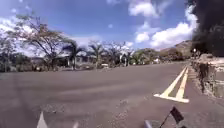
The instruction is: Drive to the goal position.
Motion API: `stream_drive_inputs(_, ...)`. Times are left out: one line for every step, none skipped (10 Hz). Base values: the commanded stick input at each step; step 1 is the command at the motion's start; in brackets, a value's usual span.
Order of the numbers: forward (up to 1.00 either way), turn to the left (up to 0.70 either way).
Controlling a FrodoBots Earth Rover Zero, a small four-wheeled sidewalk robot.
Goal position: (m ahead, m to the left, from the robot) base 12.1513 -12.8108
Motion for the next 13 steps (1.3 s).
stream_drive_inputs(0.7, -0.35)
stream_drive_inputs(0.7, -0.35)
stream_drive_inputs(0.7, -0.35)
stream_drive_inputs(0.7, -0.35)
stream_drive_inputs(0.7, -0.35)
stream_drive_inputs(0.7, -0.35)
stream_drive_inputs(0.7, -0.35)
stream_drive_inputs(0.7, -0.35)
stream_drive_inputs(0.7, -0.35)
stream_drive_inputs(0.7, -0.35)
stream_drive_inputs(0.7, -0.35)
stream_drive_inputs(0.7, -0.35)
stream_drive_inputs(0.7, -0.35)
